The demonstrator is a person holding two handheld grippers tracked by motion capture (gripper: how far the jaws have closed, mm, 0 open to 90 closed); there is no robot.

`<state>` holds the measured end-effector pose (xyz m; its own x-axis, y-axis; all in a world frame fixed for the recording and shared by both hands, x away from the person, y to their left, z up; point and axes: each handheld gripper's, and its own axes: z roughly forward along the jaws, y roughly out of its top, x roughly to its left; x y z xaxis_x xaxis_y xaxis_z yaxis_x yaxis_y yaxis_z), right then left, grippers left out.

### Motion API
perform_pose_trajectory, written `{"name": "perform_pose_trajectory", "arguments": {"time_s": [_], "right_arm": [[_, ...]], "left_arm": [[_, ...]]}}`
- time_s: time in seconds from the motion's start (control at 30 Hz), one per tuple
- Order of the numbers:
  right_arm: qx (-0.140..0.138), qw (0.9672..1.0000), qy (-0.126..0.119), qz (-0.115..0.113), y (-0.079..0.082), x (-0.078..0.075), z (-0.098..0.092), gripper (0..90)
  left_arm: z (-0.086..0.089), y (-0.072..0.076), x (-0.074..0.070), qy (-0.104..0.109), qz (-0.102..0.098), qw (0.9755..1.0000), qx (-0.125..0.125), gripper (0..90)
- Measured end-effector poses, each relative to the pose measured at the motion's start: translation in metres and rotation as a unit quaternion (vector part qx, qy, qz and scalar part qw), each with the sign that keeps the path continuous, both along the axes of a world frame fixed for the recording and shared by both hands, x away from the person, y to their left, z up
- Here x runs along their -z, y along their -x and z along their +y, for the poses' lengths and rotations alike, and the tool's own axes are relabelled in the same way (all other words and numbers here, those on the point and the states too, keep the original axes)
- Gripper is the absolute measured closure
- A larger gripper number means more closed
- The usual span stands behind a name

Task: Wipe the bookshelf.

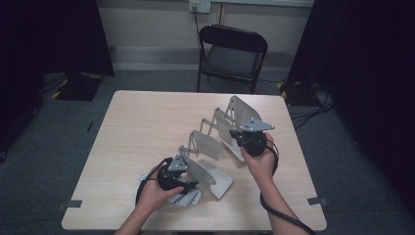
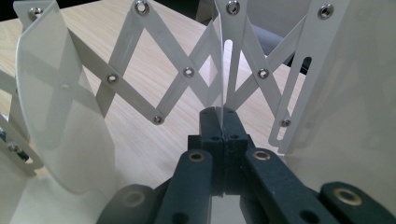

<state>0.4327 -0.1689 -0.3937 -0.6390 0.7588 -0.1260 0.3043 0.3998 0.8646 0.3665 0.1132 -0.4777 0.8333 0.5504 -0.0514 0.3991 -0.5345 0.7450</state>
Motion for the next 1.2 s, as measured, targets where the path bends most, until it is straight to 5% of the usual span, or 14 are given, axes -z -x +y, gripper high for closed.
{"name": "perform_pose_trajectory", "arguments": {"time_s": [0.1, 0.23, 0.33, 0.63, 0.9, 1.2], "right_arm": [[0.001, 1.0, -0.002, 0.001, 0.002, 0.0, 0.001, 90.0], [0.007, 0.9999, -0.007, 0.008, 0.003, 0.006, 0.002, 90.0], [0.002, 0.9998, -0.018, 0.013, 0.005, 0.015, 0.002, 90.0], [0.005, 0.9992, -0.036, 0.018, 0.008, 0.026, -0.009, 87.3], [0.025, 0.9988, -0.036, 0.021, 0.015, 0.044, -0.034, 77.0], [0.032, 0.9978, -0.007, 0.058, 0.03, 0.069, -0.05, 51.9]], "left_arm": [[-0.002, 0.005, -0.002, -0.002, 0.006, 1.0, 0.007, 35.5], [-0.007, 0.012, -0.011, 0.024, -0.011, 0.9995, 0.016, 36.5], [-0.011, 0.015, -0.017, 0.023, -0.019, 0.9992, 0.026, 37.0], [-0.011, 0.018, -0.013, 0.029, -0.011, 0.9992, 0.026, 41.4], [-0.016, 0.018, -0.011, 0.025, -0.009, 0.9991, 0.033, 41.6], [-0.013, 0.02, -0.009, 0.026, -0.006, 0.9993, 0.027, 41.8]]}}
